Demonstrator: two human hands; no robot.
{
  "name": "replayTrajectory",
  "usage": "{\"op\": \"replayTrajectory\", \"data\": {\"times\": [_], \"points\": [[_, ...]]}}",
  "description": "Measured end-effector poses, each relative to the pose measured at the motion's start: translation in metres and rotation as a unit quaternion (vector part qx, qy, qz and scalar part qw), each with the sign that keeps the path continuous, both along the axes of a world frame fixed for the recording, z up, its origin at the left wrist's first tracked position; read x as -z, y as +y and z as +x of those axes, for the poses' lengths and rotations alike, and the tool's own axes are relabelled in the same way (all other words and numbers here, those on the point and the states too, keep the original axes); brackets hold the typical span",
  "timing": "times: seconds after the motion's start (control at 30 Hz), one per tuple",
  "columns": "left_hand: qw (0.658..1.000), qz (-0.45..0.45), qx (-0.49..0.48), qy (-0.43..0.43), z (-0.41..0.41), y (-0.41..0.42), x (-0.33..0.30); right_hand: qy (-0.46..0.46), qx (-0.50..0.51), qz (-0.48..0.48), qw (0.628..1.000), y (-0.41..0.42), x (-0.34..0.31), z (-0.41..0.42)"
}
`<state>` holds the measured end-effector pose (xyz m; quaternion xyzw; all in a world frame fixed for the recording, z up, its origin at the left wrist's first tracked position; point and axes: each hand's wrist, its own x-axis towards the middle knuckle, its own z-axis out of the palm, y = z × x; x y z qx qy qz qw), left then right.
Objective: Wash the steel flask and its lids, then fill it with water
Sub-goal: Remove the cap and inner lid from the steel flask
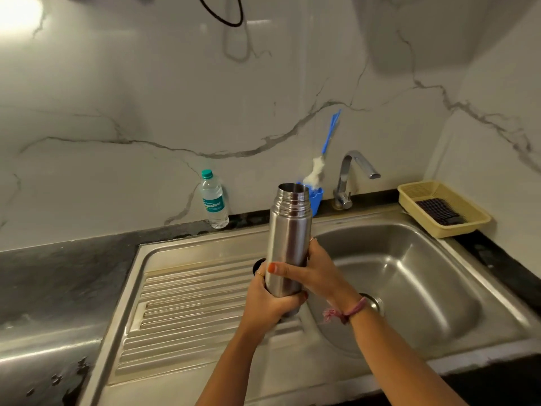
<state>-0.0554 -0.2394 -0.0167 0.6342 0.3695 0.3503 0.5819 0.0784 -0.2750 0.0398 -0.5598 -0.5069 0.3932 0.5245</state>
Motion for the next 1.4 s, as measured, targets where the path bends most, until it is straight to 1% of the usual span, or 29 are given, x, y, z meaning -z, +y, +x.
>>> {"op": "replayTrajectory", "data": {"times": [0.17, 0.23, 0.33, 0.43, 0.5, 0.57, 0.67, 0.73, 0.8, 0.9, 1.03, 1.17, 1.3, 1.4], "points": [[0.999, -0.024, 0.031, -0.015, 0.046, -0.026, 0.004, 0.028, 0.072, 0.023, 0.997, -0.024, 0.012, 0.034], [0.997, -0.036, 0.056, -0.025, 0.065, -0.036, 0.004, 0.036, 0.108, 0.024, 0.993, -0.034, 0.017, 0.053], [0.993, -0.057, 0.106, -0.008, 0.093, -0.047, 0.005, 0.027, 0.152, 0.02, 0.988, -0.047, 0.021, 0.083], [0.985, -0.049, 0.157, 0.049, 0.11, -0.051, 0.012, 0.009, 0.176, -0.004, 0.984, -0.059, 0.018, 0.114], [0.976, -0.025, 0.187, 0.109, 0.114, -0.047, 0.02, -0.034, 0.177, -0.029, 0.983, -0.067, 0.017, 0.139], [0.97, -0.014, 0.194, 0.149, 0.112, -0.039, 0.032, -0.088, 0.168, -0.06, 0.98, -0.077, 0.015, 0.165], [0.979, -0.037, 0.133, 0.149, 0.106, -0.028, 0.052, -0.205, 0.146, -0.108, 0.962, -0.093, 0.011, 0.202], [0.985, -0.055, 0.069, 0.149, 0.102, -0.023, 0.064, -0.293, 0.138, -0.134, 0.937, -0.104, 0.01, 0.224], [0.986, -0.06, 0.007, 0.154, 0.101, -0.021, 0.075, -0.346, 0.135, -0.153, 0.916, -0.115, 0.015, 0.246], [0.985, -0.064, -0.054, 0.149, 0.106, -0.025, 0.084, -0.389, 0.121, -0.208, 0.889, -0.128, 0.028, 0.274], [0.983, -0.071, -0.089, 0.141, 0.111, -0.034, 0.09, -0.428, 0.106, -0.263, 0.858, -0.142, 0.041, 0.3], [0.982, -0.077, -0.089, 0.145, 0.111, -0.04, 0.095, -0.464, 0.087, -0.322, 0.821, -0.149, 0.05, 0.317], [0.982, -0.068, -0.087, 0.152, 0.11, -0.044, 0.097, -0.495, 0.079, -0.359, 0.787, -0.152, 0.056, 0.327], [0.983, -0.069, -0.088, 0.148, 0.108, -0.046, 0.098, -0.541, 0.074, -0.375, 0.749, -0.152, 0.057, 0.332]]}}
